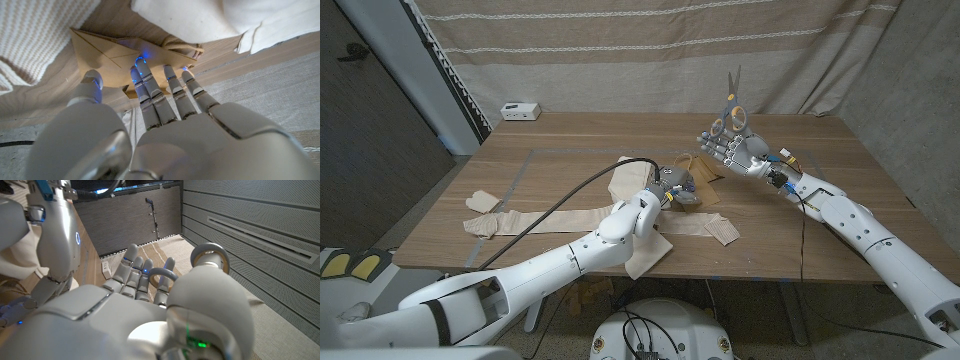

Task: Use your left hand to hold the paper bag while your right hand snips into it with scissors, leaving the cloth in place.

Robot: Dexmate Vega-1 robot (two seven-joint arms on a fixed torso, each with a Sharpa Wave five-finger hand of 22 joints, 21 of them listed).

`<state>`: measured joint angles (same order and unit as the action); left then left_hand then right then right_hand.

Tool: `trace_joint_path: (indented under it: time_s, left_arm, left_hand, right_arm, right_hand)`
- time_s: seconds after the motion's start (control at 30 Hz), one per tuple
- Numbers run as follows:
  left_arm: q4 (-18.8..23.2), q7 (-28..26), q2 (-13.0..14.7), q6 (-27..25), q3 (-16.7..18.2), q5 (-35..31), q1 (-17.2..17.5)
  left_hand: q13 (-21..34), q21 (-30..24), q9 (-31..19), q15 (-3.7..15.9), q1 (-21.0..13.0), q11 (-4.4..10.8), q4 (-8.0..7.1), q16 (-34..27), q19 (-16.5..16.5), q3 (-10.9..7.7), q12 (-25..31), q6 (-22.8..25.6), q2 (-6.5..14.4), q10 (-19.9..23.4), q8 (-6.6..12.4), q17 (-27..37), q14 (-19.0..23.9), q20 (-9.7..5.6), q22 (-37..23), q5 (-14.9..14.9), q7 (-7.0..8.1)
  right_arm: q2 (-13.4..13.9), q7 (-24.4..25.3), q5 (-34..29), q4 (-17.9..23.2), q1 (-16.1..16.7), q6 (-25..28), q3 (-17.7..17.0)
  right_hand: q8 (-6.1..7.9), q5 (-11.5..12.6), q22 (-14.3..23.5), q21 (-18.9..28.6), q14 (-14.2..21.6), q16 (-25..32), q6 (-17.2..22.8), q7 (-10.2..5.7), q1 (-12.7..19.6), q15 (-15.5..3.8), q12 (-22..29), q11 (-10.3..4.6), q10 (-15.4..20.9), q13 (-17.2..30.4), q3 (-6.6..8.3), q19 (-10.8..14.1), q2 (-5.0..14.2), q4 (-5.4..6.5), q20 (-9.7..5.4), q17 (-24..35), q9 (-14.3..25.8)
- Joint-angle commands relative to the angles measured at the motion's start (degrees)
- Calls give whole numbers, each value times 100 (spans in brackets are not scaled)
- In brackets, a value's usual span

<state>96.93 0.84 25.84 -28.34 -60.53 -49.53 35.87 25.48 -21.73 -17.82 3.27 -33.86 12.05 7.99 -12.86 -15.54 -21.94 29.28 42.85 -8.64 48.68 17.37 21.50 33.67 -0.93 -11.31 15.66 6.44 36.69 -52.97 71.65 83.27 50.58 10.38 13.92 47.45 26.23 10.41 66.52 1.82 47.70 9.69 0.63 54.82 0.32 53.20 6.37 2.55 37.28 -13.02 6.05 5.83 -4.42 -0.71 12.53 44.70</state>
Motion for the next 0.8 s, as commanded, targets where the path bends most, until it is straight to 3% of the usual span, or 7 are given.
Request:
trace_joint_path:
  time_s: [0.03,0.07,0.1,0.2,0.3,0.57,0.8]
  left_arm:
    - [74,-233,17,50,65,87,132]
    - [75,-307,16,83,98,133,162]
    - [80,-357,15,104,121,168,186]
    - [117,-342,15,87,125,197,211]
    - [146,-346,17,83,120,221,244]
    - [195,-490,-16,-20,141,236,359]
    - [195,-594,-49,-79,136,260,417]
  left_hand:
    - [20,0,11,903,46,6,17,-10,-18,-26,-54,-47,1,-55,-52,12,20,30,-18,-16,105]
    - [21,0,12,904,45,6,17,-11,-20,-27,-55,-55,2,-62,-57,12,23,29,-18,-16,105]
    - [55,4,0,902,27,10,32,-19,-36,-44,-15,152,10,-55,21,13,79,27,-18,-9,46]
    - [230,15,-113,909,-80,5,92,-31,-85,-91,249,704,-19,218,295,31,235,9,-22,26,71]
    - [321,16,-171,917,-123,7,106,-61,-110,-108,372,772,-27,344,357,48,348,-7,-23,38,65]
    - [452,19,-244,933,-252,19,144,-58,-143,-164,475,557,-11,336,311,70,405,-18,-24,63,88]
    - [779,34,-331,932,-632,24,192,-113,-199,-336,796,193,5,456,187,123,663,-52,-22,100,195]
  right_arm:
    - [4,12,7,32,25,-11,-11]
    - [1,7,14,31,26,-11,-13]
    - [7,6,-3,36,25,-22,-9]
    - [3,2,5,43,35,-30,-14]
    - [-1,-5,11,43,45,-40,-19]
    - [-5,-40,24,26,47,-33,-16]
    - [-3,-33,32,18,30,-28,-28]
  right_hand:
    - [-17,7,18,0,19,20,-251,305,-39,25,34,22,55,34,10,54,8,22,-2,-6,29]
    - [-16,7,18,-1,11,16,-250,312,-39,25,33,18,51,35,10,52,7,22,-2,-6,30]
    - [-15,7,18,-2,12,17,-249,311,-39,28,30,18,44,35,10,52,7,21,-4,-6,31]
    - [-17,7,18,-5,11,16,-249,305,-33,28,33,27,52,36,13,49,10,18,-3,-7,28]
    - [-16,7,19,-6,9,15,-252,310,-33,23,32,25,49,36,13,52,9,17,-4,-7,32]
    - [-16,5,18,-11,15,18,-244,314,-41,33,34,30,57,39,11,60,5,17,-1,-7,27]
    - [-13,4,18,-16,8,15,-243,302,-51,34,30,33,48,40,9,55,5,20,-4,-7,30]
